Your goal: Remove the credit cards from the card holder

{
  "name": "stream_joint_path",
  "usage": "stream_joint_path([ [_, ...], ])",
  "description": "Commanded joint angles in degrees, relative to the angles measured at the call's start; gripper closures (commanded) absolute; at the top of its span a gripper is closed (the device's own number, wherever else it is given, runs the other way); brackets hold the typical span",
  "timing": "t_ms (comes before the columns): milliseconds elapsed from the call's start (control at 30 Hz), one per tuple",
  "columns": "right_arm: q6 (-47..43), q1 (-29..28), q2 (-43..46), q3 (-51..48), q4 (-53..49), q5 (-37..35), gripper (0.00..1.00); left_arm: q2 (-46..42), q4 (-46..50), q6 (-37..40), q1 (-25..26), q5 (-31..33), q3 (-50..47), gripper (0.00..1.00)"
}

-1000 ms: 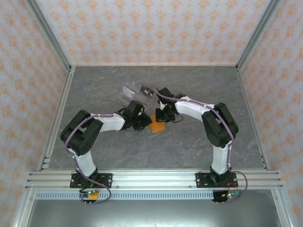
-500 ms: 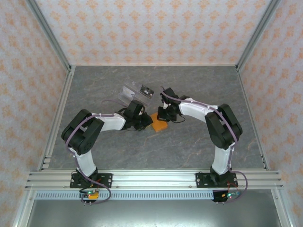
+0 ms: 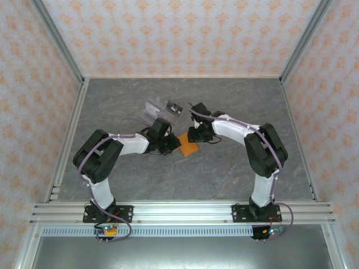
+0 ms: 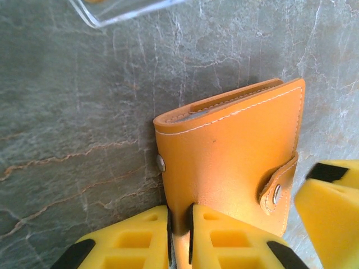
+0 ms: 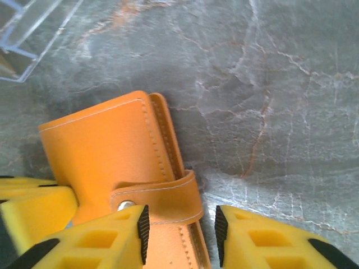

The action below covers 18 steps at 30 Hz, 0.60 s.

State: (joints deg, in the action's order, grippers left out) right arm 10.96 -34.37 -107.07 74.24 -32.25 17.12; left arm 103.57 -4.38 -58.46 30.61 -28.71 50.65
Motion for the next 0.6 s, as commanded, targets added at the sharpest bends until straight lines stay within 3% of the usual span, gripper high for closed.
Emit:
stream_joint_path([
  [0,-5.5,-2.6,-1.5,3.9,-4.8,-4.7,0.60,2.5,8.7,1.7,-0.2,1.6,-0.9,0.85],
  [300,-6.5,-3.7,-5.5,7.2,-6.9,-2.0,0.57,2.7,7.6,1.4,-0.2,1.0,-1.0,0.85],
  [567,-6.3,-3.8,-8.6,8.1,-8.6,-4.0,0.60,3.0,7.3,1.1,-0.2,0.9,-1.2,0.85],
])
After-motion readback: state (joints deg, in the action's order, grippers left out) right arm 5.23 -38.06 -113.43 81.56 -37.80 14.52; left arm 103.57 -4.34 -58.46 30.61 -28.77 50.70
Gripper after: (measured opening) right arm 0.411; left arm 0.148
